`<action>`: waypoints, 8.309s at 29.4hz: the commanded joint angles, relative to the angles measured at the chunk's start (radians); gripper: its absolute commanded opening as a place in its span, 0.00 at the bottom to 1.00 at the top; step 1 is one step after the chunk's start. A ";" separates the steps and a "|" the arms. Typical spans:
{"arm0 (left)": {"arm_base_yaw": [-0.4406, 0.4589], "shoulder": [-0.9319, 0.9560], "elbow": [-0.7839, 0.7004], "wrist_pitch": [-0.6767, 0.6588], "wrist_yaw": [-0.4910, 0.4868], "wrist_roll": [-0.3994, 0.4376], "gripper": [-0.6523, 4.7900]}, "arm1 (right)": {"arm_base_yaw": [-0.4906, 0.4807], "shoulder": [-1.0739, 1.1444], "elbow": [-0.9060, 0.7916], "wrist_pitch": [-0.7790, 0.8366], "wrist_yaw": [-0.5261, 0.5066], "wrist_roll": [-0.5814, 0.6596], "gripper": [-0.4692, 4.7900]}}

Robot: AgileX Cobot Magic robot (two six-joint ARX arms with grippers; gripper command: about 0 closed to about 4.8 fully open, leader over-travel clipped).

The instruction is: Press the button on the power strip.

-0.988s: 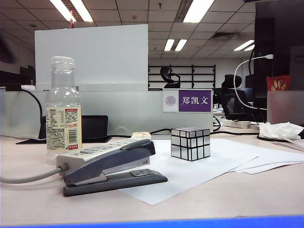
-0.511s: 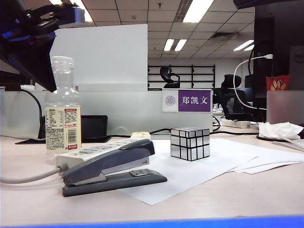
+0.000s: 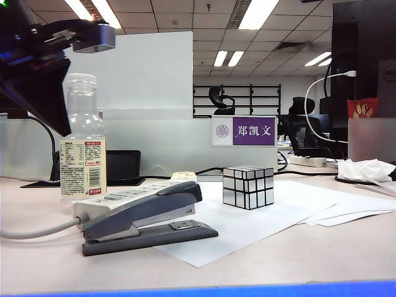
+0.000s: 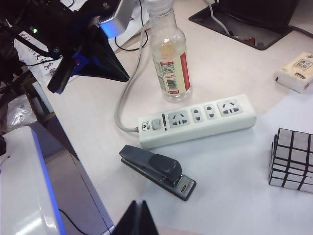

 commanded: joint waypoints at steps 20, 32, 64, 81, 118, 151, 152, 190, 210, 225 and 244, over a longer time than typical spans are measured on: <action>-0.063 0.166 0.005 0.050 0.088 0.000 0.11 | 0.001 -0.002 0.005 0.017 -0.002 0.000 0.09; -0.071 0.193 0.005 0.163 0.054 -0.003 0.11 | 0.001 -0.002 0.005 0.016 -0.002 0.000 0.09; -0.071 0.267 0.005 0.182 0.074 0.004 0.11 | 0.001 -0.002 0.005 0.023 0.024 0.008 0.09; -0.071 0.272 0.005 0.160 0.074 0.004 0.11 | 0.001 -0.002 0.006 0.032 0.023 0.023 0.09; -0.071 0.359 0.005 0.144 0.105 -0.014 0.11 | 0.001 -0.002 0.006 0.047 0.024 0.023 0.09; -0.071 0.128 0.006 0.232 0.121 -0.072 0.11 | 0.001 -0.002 0.005 0.046 0.016 0.026 0.09; -0.071 0.121 0.006 0.228 0.117 -0.074 0.11 | 0.000 -0.003 0.005 0.046 0.016 0.026 0.09; -0.070 -0.867 -0.138 -0.080 -0.413 -0.285 0.11 | -0.227 -0.489 -0.035 -0.152 0.178 0.030 0.09; -0.070 -1.105 -0.330 -0.077 -0.629 -0.290 0.11 | -0.227 -0.774 -0.360 0.060 0.290 0.351 0.09; -0.070 -1.107 -0.563 0.358 -0.462 -0.441 0.11 | -0.227 -0.774 -0.571 0.319 0.378 0.393 0.09; -0.070 -1.107 -0.626 0.447 -0.292 -0.416 0.11 | -0.227 -0.774 -0.574 0.323 0.428 0.361 0.09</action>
